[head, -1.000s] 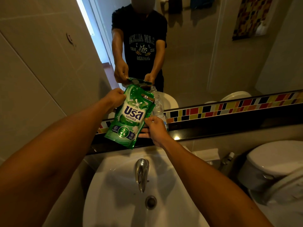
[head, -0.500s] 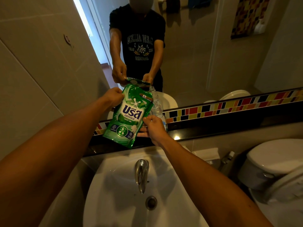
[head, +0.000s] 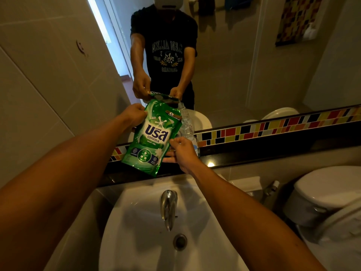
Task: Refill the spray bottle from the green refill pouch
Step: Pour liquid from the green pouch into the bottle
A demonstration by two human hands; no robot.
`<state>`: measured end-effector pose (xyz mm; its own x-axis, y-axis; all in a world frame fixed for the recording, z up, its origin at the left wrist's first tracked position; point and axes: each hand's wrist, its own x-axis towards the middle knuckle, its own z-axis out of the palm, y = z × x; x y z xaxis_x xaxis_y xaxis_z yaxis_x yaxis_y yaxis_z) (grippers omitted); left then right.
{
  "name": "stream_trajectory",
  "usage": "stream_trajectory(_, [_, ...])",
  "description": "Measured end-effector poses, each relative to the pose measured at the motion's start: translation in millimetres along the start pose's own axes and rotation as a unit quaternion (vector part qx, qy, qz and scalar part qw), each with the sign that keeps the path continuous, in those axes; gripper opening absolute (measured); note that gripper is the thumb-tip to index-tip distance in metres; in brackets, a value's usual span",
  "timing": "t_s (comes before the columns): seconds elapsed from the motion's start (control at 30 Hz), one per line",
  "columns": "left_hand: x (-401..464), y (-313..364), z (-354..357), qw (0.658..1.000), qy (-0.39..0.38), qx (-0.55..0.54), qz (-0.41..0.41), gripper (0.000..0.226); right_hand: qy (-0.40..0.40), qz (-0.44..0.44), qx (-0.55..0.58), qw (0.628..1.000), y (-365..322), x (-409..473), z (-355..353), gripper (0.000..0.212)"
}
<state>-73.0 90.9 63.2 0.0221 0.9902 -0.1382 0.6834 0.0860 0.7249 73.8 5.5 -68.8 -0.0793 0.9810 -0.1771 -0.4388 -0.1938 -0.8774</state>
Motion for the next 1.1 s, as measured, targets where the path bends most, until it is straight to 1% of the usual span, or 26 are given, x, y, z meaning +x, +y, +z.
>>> stream_trajectory(1.1, [3.8,0.5,-3.2,1.000,-0.003,0.028,-0.003,0.008,-0.001,0.001,0.019,1.000,1.8,2.2,2.9,0.010])
